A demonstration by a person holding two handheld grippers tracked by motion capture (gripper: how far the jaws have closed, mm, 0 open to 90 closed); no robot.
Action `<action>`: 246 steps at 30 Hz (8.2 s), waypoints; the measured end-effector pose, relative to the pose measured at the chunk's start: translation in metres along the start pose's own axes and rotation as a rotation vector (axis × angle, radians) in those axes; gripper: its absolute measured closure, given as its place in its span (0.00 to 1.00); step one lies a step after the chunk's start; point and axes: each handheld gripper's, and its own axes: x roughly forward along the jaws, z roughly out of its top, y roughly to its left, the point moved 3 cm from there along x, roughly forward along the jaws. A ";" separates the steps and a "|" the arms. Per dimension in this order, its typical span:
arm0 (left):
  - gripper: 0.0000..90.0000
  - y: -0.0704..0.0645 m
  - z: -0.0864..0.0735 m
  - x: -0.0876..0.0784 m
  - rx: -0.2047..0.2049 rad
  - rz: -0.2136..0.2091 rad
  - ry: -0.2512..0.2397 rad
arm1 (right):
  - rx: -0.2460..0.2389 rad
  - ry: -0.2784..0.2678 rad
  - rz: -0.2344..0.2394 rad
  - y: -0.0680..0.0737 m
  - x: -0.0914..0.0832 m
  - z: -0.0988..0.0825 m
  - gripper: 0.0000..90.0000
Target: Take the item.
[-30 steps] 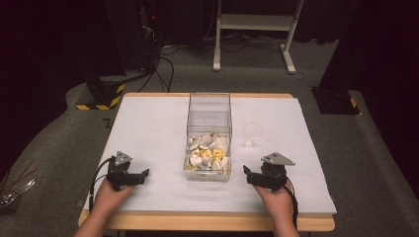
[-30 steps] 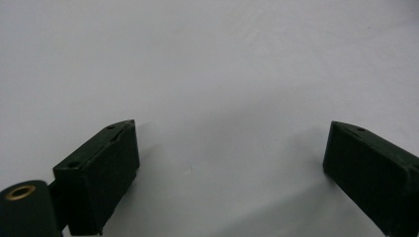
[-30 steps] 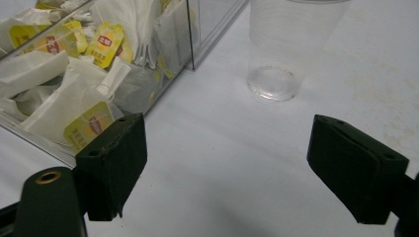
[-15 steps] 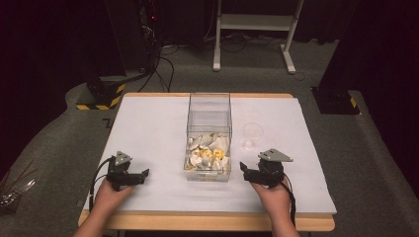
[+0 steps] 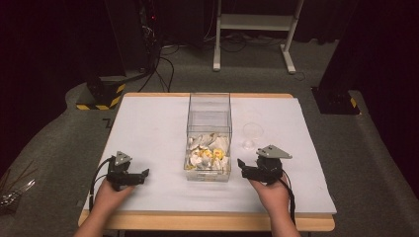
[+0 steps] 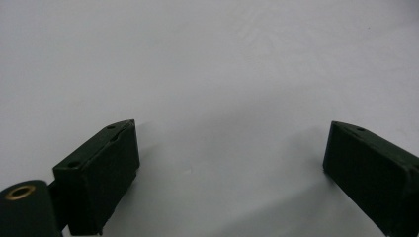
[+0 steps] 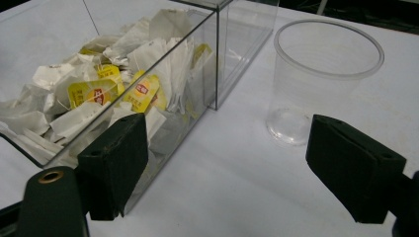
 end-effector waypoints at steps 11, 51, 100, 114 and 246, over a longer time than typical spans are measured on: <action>0.08 0.000 0.000 0.000 0.001 0.001 0.000 | -0.003 -0.013 0.011 0.003 -0.003 0.009 0.19; 0.08 0.000 0.000 0.000 0.004 0.002 0.000 | -0.023 -0.032 0.127 0.037 0.007 0.029 0.29; 0.08 0.000 0.000 0.000 -0.001 0.000 0.000 | -0.125 0.098 0.232 0.083 0.043 0.037 0.53; 0.08 0.000 0.000 0.000 -0.001 0.000 0.000 | -0.157 0.152 0.228 0.084 0.052 0.040 0.65; 0.09 0.000 0.000 0.000 0.007 0.002 0.000 | -0.073 -0.177 0.234 0.047 0.003 0.048 0.94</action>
